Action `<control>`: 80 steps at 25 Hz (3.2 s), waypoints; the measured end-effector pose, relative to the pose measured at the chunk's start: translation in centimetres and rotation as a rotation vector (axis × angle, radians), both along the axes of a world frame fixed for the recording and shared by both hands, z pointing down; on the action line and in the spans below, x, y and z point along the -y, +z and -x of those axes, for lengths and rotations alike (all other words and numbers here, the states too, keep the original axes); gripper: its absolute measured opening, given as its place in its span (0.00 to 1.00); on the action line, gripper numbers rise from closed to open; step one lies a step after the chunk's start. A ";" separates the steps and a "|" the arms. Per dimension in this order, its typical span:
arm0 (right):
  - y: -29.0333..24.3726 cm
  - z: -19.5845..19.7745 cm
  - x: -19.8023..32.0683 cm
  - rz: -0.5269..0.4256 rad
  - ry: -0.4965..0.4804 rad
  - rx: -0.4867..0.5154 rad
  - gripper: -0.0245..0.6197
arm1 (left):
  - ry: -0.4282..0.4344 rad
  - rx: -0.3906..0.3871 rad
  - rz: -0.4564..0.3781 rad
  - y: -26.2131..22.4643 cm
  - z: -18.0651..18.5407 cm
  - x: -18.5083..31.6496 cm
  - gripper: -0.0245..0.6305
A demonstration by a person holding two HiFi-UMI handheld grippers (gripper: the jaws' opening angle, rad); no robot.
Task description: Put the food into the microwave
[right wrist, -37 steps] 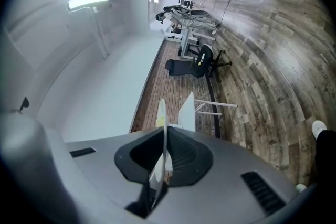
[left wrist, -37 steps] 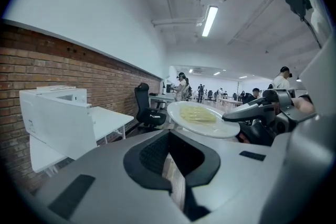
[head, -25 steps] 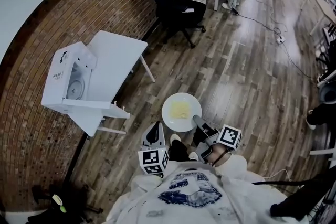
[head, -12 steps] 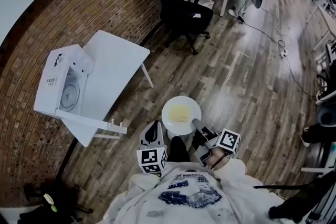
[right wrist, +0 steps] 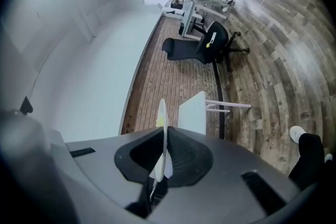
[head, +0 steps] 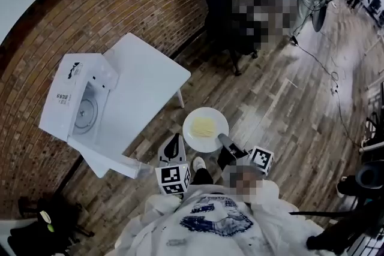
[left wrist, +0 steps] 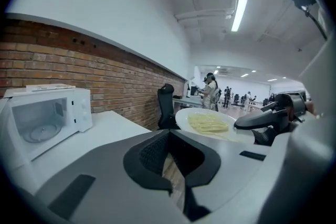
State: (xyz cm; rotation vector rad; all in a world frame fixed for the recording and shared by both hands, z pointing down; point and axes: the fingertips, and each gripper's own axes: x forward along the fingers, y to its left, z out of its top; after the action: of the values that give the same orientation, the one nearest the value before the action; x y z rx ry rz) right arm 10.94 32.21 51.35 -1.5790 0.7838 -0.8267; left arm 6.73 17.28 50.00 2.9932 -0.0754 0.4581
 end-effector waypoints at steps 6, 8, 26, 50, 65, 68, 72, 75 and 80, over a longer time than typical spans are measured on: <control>-1.5 -5.4 7.3 -0.001 -0.113 -0.044 0.08 | -0.158 -0.047 -0.027 -2.7 -3.5 6.8 0.05; -1.9 -6.5 9.6 -0.010 -0.147 -0.047 0.08 | -0.205 -0.059 -0.032 -3.3 -4.1 8.8 0.05; -1.8 -9.3 26.5 -0.001 -0.570 -0.025 0.08 | -0.651 -0.042 -0.044 -2.8 -1.8 21.3 0.05; 1.7 -10.3 46.5 0.030 -1.145 0.033 0.08 | -1.217 -0.006 0.023 0.8 1.1 32.5 0.05; 5.4 -7.5 51.5 0.108 -1.292 0.083 0.08 | -1.352 -0.012 0.031 2.9 3.5 35.3 0.05; 6.3 -6.6 52.7 0.115 -1.302 0.085 0.08 | -1.367 -0.007 0.031 3.5 4.2 36.4 0.05; 7.6 -5.8 54.7 0.114 -1.297 0.078 0.08 | -1.384 -0.015 0.025 4.3 4.9 37.9 0.05; 8.7 -5.3 56.2 0.122 -1.288 0.072 0.08 | -1.394 -0.023 0.022 4.9 5.3 38.9 0.05; 10.8 -4.9 58.5 0.149 -1.271 0.064 0.08 | -1.383 -0.009 0.012 5.9 5.2 40.6 0.05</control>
State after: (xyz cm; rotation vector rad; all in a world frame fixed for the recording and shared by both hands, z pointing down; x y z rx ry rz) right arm 15.89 -26.25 62.13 -1.0278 1.7371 -1.8333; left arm 1.52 -23.31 55.90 2.1445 -1.8639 0.2208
